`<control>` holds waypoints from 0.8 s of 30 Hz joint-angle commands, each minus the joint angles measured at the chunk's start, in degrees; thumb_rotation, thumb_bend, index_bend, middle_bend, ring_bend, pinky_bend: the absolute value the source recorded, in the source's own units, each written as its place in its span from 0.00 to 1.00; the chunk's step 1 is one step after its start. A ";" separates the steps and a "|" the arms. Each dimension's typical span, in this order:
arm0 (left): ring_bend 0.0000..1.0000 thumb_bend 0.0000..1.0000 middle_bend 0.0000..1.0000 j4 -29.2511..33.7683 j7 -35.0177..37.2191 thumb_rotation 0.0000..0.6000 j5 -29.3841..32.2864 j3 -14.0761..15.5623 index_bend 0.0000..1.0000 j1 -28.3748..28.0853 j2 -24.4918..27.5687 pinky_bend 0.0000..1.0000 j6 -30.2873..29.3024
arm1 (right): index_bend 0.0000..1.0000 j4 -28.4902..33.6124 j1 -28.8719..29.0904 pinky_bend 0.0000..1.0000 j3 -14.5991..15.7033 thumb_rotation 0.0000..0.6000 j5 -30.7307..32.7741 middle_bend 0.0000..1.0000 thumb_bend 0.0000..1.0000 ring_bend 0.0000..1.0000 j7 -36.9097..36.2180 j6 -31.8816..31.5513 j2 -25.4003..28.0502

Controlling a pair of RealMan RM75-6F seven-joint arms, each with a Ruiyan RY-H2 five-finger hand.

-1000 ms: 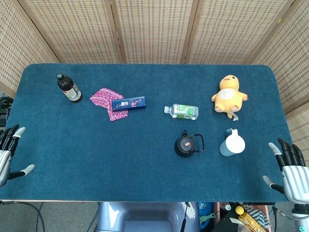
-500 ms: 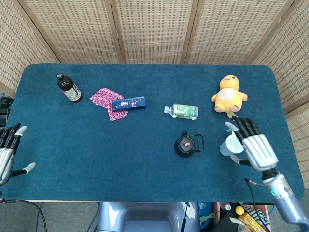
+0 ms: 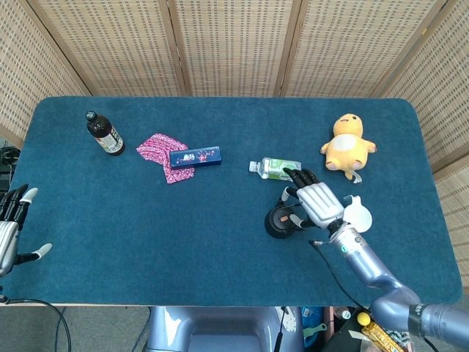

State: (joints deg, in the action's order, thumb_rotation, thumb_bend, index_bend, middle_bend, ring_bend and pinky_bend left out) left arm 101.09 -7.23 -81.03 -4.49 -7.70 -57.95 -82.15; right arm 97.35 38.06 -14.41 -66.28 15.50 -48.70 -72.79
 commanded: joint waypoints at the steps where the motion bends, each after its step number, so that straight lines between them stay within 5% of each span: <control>1: 0.00 0.13 0.00 -0.03 0.48 1.00 0.05 0.01 0.00 0.03 0.23 0.00 0.06 | 0.43 -0.57 2.32 0.00 1.41 1.00 5.68 0.00 0.50 0.00 6.80 -0.51 -3.72; 9: 0.00 0.13 0.00 0.10 0.91 1.00 -0.47 0.31 0.00 -0.02 0.55 0.00 0.24 | 0.45 0.05 2.49 0.00 3.50 1.00 11.24 0.00 0.52 0.00 11.75 -3.90 -4.66; 24: 0.00 0.13 0.00 0.49 -0.29 1.00 -0.51 0.61 0.00 -0.06 0.22 0.00 0.31 | 0.48 -1.98 3.31 0.00 5.56 1.00 12.41 0.00 0.55 0.00 11.87 -5.29 -7.45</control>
State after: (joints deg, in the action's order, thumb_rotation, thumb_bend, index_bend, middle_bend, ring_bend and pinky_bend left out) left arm 101.58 -7.51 -81.55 -3.88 -7.75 -57.73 -81.85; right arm 95.53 41.27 -8.89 -53.95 27.32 -53.91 -80.09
